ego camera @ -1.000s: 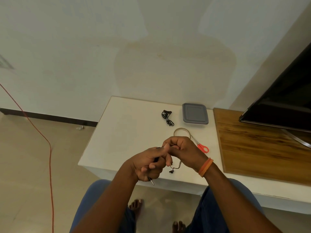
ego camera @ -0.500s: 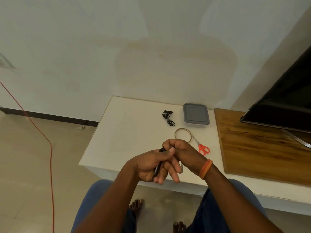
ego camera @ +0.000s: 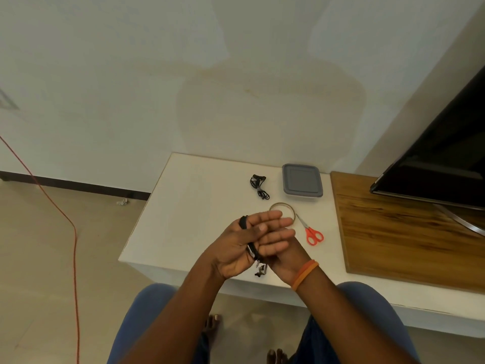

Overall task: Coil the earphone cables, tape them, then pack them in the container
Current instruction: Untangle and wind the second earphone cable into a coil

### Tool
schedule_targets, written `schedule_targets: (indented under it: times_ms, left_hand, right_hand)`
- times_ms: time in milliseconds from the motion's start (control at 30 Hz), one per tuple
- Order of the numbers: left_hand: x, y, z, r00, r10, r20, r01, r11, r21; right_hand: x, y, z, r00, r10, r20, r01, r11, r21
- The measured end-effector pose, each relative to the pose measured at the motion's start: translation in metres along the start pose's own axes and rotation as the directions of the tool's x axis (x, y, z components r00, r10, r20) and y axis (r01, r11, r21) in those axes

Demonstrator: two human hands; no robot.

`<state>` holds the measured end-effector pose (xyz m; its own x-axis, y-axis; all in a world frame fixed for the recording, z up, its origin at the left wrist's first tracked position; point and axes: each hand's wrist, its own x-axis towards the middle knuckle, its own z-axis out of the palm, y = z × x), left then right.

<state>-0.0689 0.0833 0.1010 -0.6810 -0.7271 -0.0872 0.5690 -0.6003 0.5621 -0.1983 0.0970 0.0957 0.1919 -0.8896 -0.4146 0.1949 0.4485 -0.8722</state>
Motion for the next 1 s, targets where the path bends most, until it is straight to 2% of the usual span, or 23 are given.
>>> schedule_targets:
  times_ms: [67,133,200,267,333,400,467,600,700,833,1000]
  left_hand:
    - [0.004,0.002,-0.001,0.985,0.113,-0.129,-0.113,0.994,0.008]
    - [0.007,0.005,-0.002,0.941,0.203,-0.271,-0.193,0.979,0.063]
    - [0.008,0.008,-0.006,0.887,0.258,-0.382,-0.222,0.965,0.137]
    - [0.008,0.008,-0.010,0.834,0.299,-0.464,-0.206,0.949,0.240]
    - [0.008,0.005,-0.012,0.770,0.382,-0.510,-0.162,0.892,0.423]
    - [0.008,0.002,-0.015,0.715,0.465,-0.522,-0.113,0.814,0.570]
    - [0.009,0.000,-0.017,0.695,0.514,-0.503,-0.052,0.733,0.678]
    - [0.011,-0.006,-0.019,0.705,0.554,-0.443,0.113,0.529,0.841]
    - [0.011,-0.008,-0.022,0.745,0.509,-0.431,0.244,0.393,0.887]
    - [0.009,-0.011,-0.023,0.820,0.390,-0.418,0.333,0.268,0.904]
    - [0.012,-0.014,-0.029,0.862,0.194,-0.468,0.467,0.057,0.883]
  right_hand:
    - [0.004,0.004,0.003,0.993,0.026,-0.114,-0.043,0.988,-0.151]
    - [0.000,0.003,0.008,0.990,0.014,-0.138,-0.055,0.953,-0.297]
    - [-0.003,0.004,0.011,0.993,0.018,-0.113,-0.058,0.931,-0.361]
    - [-0.005,0.003,0.013,0.996,0.017,-0.092,-0.058,0.886,-0.459]
    - [-0.006,0.002,0.014,0.998,-0.005,-0.064,-0.033,0.811,-0.584]
    - [-0.007,0.002,0.012,0.999,-0.031,-0.026,0.005,0.738,-0.675]
    - [-0.010,0.001,0.011,0.998,-0.057,-0.002,0.037,0.676,-0.736]
    - [-0.013,-0.004,0.005,0.994,-0.105,0.032,0.090,0.618,-0.781]
    - [-0.014,-0.009,-0.003,0.987,-0.154,0.040,0.129,0.631,-0.765]
    - [-0.013,-0.015,-0.012,0.968,-0.251,0.027,0.181,0.614,-0.768]
    - [-0.013,-0.016,-0.020,0.954,-0.272,0.127,0.254,0.504,-0.825]
